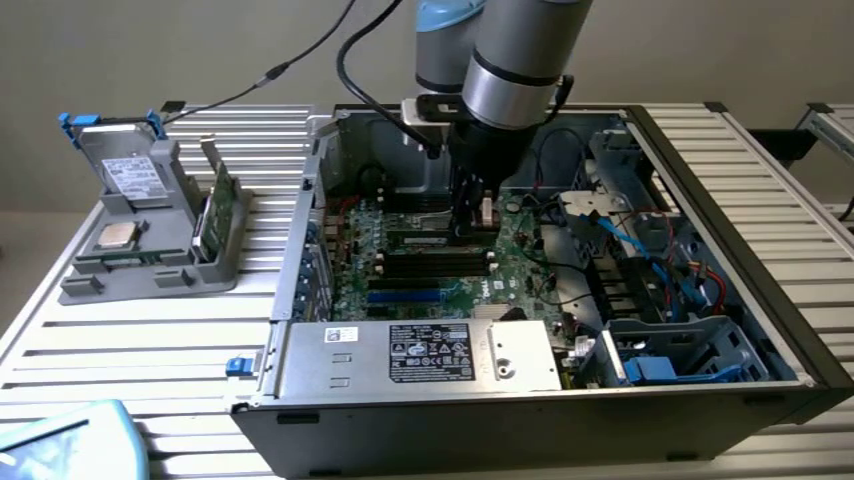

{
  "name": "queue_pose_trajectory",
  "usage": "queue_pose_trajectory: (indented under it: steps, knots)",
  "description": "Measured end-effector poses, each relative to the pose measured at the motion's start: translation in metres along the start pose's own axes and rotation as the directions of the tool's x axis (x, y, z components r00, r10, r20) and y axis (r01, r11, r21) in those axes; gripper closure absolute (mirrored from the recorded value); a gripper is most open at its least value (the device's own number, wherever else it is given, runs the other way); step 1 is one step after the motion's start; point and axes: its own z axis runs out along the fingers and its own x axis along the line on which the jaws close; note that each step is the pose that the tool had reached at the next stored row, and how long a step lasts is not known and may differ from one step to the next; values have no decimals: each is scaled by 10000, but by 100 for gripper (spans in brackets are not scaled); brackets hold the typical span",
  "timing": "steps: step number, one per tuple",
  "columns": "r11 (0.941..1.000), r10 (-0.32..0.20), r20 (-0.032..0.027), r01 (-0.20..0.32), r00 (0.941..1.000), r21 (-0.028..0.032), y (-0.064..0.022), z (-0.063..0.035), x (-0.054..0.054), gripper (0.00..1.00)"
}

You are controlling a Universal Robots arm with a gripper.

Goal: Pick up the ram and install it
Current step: 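Insert the ram into the slot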

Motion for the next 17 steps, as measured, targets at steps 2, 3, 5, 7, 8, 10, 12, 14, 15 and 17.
queue_pose_trajectory:
  steps: [2,3,5,7,8,10,12,14,15,17]
  knots:
    - [10000,-1,0,1,10000,0,-6,37,0,86]
    - [10000,-1,0,1,10000,0,-9,56,0,86]
    - [10000,1,1,-1,10000,0,-13,90,-1,86]
    - [10000,1,-1,-1,10000,0,-19,127,-1,86]
    - [10000,1,1,-1,10000,0,-21,146,-1,86]
    - [10000,2,1,-2,10000,0,-26,181,-1,86]
    - [10000,2,1,-2,10000,0,-32,217,-1,86]
    - [10000,3,1,-3,10000,0,-35,252,0,86]
    - [10000,3,0,-3,10000,-2,-37,268,1,86]
    - [10000,4,-2,-4,10000,-22,-37,271,1,86]
